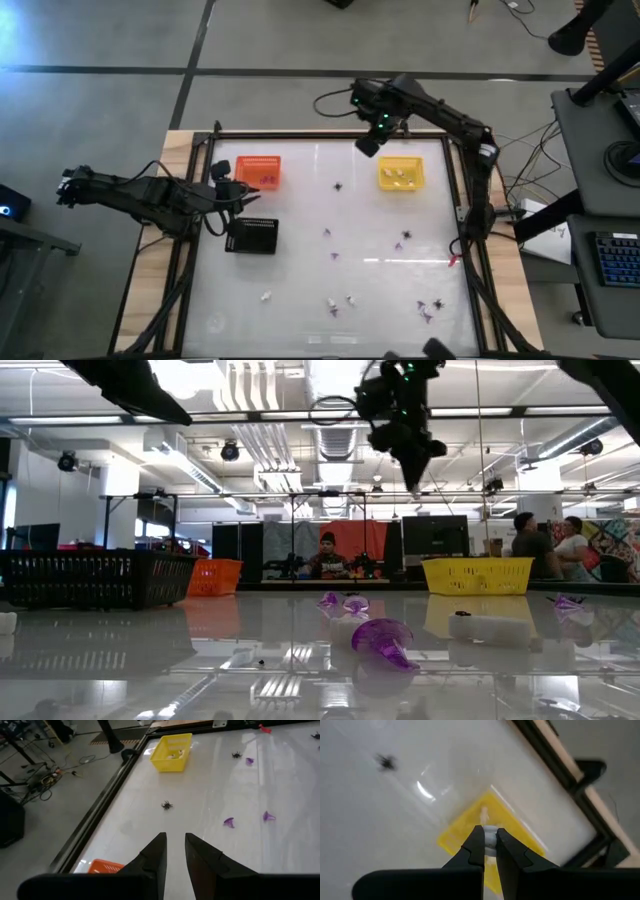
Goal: Sort Halloween decoration
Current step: Put the white skeleton toy into the yellow bin, then put the violet witch hat toy into the orange bin
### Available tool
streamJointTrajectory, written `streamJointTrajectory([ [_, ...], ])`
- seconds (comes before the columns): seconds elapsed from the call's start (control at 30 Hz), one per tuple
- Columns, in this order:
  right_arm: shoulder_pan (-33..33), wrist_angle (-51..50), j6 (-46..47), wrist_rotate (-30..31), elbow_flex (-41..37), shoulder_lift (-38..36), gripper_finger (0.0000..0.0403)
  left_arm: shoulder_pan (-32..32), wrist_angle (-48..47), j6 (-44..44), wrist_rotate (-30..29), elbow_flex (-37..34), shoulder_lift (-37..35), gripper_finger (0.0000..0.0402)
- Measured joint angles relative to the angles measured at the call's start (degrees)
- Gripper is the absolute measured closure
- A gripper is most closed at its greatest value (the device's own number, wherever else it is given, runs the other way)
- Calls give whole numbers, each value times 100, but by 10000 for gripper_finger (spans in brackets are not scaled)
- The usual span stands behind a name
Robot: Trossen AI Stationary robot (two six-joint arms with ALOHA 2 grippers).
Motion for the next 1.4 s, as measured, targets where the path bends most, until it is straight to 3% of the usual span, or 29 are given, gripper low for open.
streamJointTrajectory([
  [0.23,-386,604,-68,-499,-1686,-780,391,69,-19,15,-521,0,1,349],
  [0.67,-507,2025,-35,-453,-4125,-1421,390,170,-7,17,-1084,-2,50,349],
  [1.0,-507,2740,220,-432,-4510,-1421,384,170,2,-129,-1111,-2,57,349],
  [1.27,-503,2764,278,-140,-4497,-1421,310,170,-148,-129,-1111,-4,57,349],
  [1.4,-500,2684,570,-151,-4452,-1433,294,170,-364,-136,-1107,-4,57,349],
])
